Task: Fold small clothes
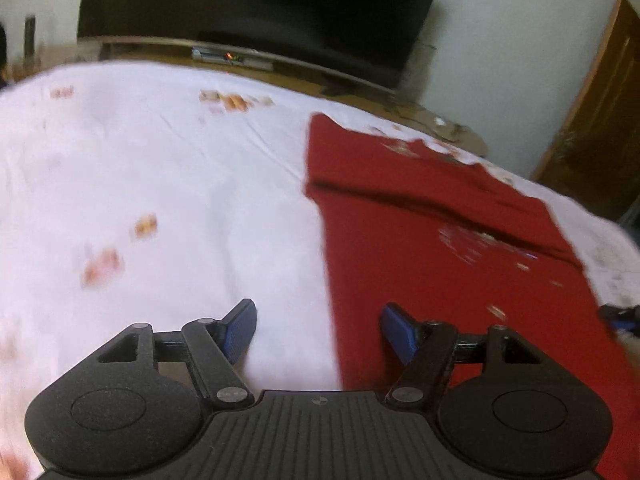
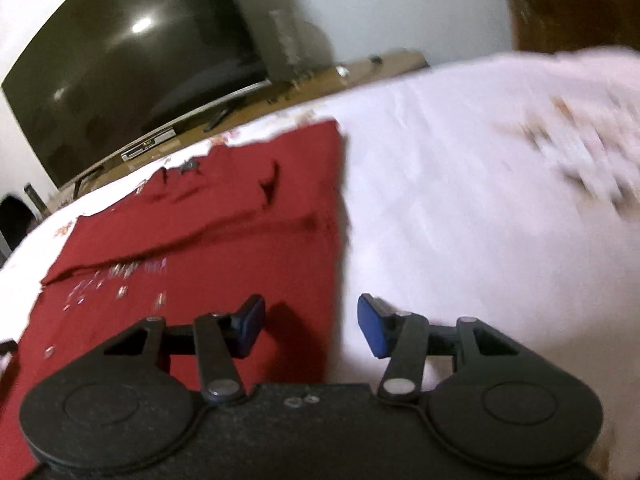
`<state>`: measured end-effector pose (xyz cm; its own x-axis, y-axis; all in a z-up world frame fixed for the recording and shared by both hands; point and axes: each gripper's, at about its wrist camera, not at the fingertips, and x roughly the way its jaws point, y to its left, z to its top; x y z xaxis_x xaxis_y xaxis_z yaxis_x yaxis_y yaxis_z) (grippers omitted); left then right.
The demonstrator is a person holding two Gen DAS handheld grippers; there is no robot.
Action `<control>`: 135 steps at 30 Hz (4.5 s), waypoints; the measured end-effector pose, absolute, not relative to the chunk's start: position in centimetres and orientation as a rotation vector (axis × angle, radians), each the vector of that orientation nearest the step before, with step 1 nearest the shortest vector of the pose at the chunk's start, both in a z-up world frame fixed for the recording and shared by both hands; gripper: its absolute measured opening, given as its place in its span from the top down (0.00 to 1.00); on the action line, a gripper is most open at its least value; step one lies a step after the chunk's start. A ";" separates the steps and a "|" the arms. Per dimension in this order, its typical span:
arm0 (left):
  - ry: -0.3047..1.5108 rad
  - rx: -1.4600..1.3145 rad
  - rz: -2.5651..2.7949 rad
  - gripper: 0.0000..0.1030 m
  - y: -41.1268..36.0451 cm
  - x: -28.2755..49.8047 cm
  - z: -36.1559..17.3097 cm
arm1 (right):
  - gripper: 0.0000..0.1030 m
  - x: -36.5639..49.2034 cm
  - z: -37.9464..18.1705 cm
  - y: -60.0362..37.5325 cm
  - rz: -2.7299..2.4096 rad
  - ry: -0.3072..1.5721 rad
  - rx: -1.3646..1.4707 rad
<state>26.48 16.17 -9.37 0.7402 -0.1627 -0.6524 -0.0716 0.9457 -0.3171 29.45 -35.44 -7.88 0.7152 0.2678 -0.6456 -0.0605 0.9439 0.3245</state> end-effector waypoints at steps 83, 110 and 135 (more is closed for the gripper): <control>0.457 -0.718 -0.376 0.97 16.8 32.9 -0.6 | 0.96 30.2 5.1 -33.7 0.373 0.521 0.412; 0.534 -0.665 -0.174 0.19 14.8 49.0 -10.2 | 0.30 47.7 -7.1 -36.0 0.358 0.610 0.544; 0.522 -0.354 -0.031 1.00 14.0 49.1 -8.5 | 0.84 49.1 -6.8 -28.8 0.291 0.610 0.036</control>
<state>49.13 13.99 -8.53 0.8678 -0.1183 -0.4825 -0.0605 0.9388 -0.3390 49.11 -28.83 -6.75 0.7801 0.2803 -0.5594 -0.2589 0.9585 0.1193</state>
